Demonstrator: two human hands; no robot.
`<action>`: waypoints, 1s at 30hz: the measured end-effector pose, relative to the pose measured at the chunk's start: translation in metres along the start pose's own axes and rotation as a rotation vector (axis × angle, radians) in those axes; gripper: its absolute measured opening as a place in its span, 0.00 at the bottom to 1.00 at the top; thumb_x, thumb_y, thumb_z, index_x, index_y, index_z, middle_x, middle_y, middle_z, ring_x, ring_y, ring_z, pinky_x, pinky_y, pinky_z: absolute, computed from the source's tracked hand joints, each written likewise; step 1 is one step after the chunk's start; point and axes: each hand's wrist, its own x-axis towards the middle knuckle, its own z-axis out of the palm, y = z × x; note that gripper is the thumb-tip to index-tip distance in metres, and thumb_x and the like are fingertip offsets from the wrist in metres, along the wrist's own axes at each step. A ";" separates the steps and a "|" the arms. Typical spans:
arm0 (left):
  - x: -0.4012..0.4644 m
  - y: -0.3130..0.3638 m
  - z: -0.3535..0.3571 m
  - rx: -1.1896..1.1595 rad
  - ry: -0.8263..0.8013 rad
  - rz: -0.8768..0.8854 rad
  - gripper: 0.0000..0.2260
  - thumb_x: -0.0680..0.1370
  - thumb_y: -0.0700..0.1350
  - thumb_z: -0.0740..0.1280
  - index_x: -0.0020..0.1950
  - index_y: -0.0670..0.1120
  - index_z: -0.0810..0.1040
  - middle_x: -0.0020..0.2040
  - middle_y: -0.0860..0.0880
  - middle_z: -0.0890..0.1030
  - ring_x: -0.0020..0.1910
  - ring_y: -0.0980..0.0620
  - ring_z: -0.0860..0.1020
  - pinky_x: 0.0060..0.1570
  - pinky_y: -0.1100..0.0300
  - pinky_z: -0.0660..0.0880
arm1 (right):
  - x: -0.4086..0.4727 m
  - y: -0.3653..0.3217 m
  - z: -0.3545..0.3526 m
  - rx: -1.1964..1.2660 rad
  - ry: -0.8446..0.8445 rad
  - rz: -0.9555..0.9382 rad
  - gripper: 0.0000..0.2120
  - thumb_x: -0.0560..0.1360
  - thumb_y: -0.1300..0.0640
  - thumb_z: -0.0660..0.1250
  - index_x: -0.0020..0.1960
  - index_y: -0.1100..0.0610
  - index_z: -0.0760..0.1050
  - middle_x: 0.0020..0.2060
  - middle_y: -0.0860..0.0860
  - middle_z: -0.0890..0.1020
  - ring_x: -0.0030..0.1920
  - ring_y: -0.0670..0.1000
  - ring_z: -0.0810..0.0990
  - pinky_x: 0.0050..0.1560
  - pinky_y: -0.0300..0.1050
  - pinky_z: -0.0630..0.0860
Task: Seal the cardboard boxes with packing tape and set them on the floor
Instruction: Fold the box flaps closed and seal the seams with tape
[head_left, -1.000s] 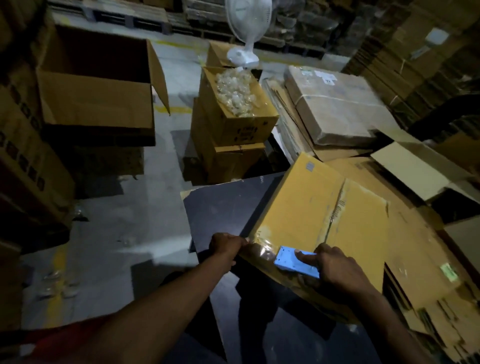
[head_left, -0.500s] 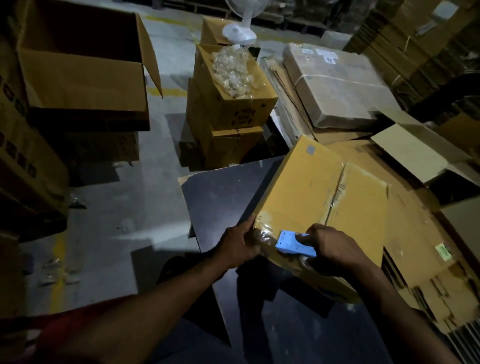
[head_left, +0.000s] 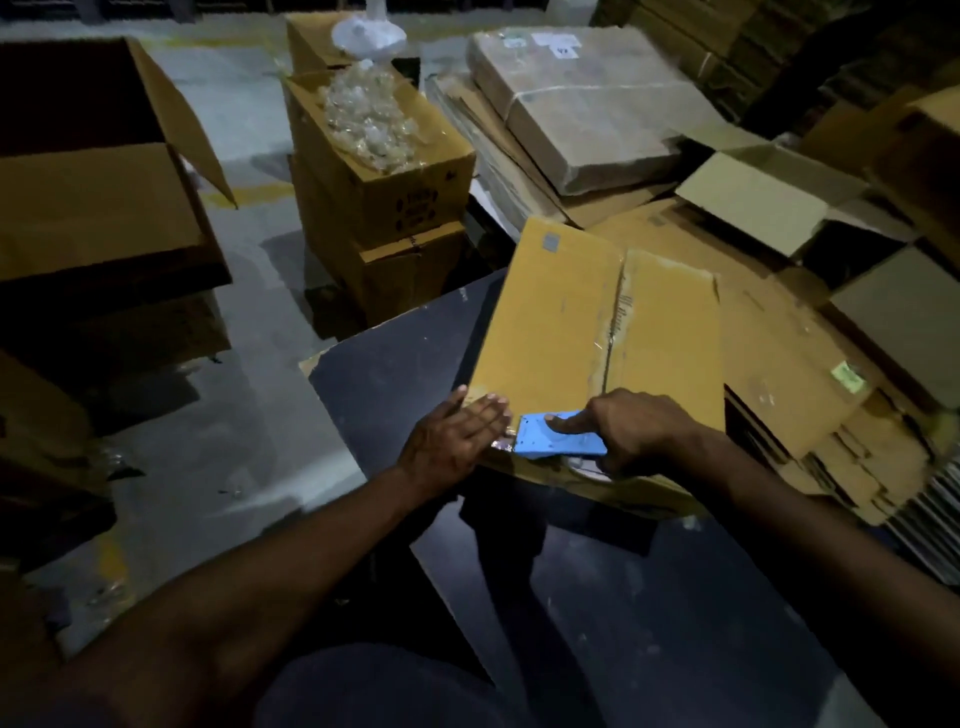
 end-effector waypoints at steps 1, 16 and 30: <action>0.000 -0.003 -0.003 0.012 -0.008 0.035 0.22 0.78 0.34 0.66 0.73 0.41 0.77 0.73 0.42 0.76 0.73 0.45 0.75 0.75 0.42 0.67 | -0.001 0.002 0.000 0.004 -0.006 0.014 0.41 0.71 0.56 0.67 0.75 0.25 0.57 0.55 0.49 0.79 0.49 0.57 0.79 0.38 0.48 0.71; 0.002 -0.037 -0.011 -0.005 -0.112 0.122 0.22 0.82 0.43 0.64 0.77 0.43 0.73 0.76 0.43 0.74 0.75 0.44 0.73 0.71 0.36 0.70 | -0.044 0.030 0.009 0.028 -0.121 0.067 0.38 0.73 0.50 0.73 0.78 0.36 0.60 0.63 0.50 0.76 0.62 0.56 0.77 0.52 0.52 0.75; 0.043 -0.005 -0.006 -0.101 -0.084 0.246 0.21 0.88 0.44 0.52 0.67 0.35 0.81 0.68 0.37 0.80 0.66 0.38 0.81 0.66 0.41 0.76 | -0.024 -0.022 -0.013 -0.019 0.055 0.005 0.23 0.73 0.51 0.72 0.67 0.51 0.74 0.43 0.50 0.72 0.40 0.56 0.73 0.40 0.49 0.72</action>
